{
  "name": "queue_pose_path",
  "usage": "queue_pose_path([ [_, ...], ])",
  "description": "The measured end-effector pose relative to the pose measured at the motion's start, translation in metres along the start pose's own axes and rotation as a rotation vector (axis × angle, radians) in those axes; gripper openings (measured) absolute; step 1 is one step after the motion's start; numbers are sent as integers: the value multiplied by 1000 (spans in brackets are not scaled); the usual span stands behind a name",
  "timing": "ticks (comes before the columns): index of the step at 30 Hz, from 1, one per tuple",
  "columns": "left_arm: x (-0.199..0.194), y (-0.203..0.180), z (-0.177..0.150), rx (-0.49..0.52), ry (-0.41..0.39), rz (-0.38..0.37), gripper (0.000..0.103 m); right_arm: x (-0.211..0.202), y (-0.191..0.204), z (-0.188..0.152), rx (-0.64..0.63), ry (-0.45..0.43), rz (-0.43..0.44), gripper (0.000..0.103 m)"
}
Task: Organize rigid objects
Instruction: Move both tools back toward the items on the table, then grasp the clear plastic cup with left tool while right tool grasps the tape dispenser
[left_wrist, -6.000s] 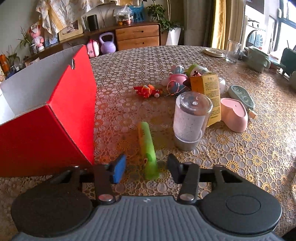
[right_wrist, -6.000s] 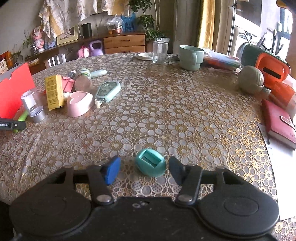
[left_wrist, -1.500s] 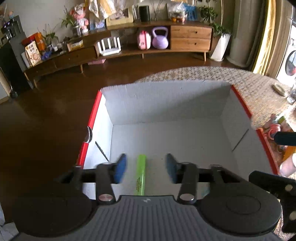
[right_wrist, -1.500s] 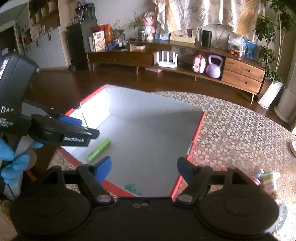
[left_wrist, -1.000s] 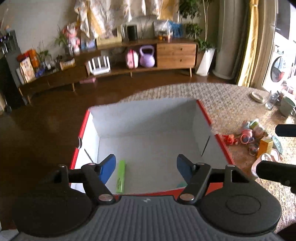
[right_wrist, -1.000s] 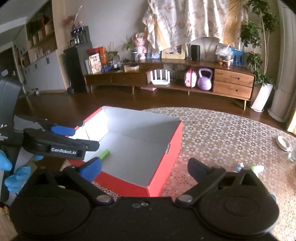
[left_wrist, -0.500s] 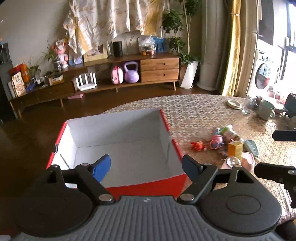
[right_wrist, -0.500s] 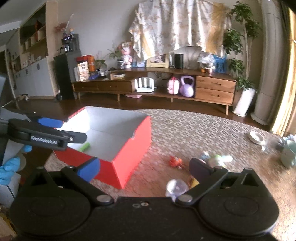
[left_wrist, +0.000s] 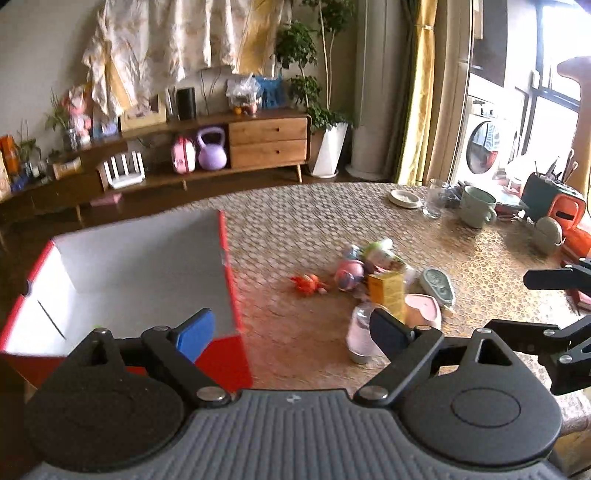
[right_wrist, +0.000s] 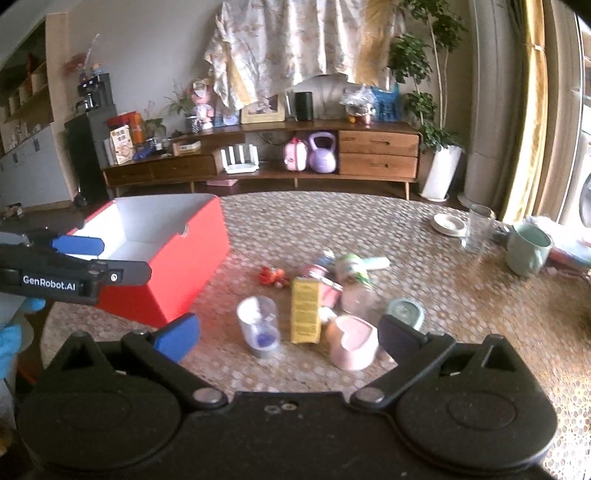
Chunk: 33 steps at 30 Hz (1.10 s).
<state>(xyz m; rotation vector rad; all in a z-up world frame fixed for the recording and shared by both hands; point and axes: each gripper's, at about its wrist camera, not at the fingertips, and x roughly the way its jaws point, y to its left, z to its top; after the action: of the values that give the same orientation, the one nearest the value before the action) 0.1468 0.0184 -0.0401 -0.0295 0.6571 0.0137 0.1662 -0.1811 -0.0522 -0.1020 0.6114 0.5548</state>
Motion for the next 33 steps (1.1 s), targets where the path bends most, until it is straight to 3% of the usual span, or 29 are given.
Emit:
queue_pose_path([
  [13, 43, -36, -16, 29, 43, -4, 91, 39, -63, -13, 69, 40, -133, 103],
  [21, 74, -47, -24, 48, 53, 16, 91, 86, -87, -9, 100, 84, -221, 102],
  [28, 101, -54, -30, 73, 79, 20, 91, 127, -110, -12, 225, 147, -282, 97],
  [33, 114, -58, -34, 97, 82, 39, 91, 147, -112, -14, 224, 182, -305, 91],
])
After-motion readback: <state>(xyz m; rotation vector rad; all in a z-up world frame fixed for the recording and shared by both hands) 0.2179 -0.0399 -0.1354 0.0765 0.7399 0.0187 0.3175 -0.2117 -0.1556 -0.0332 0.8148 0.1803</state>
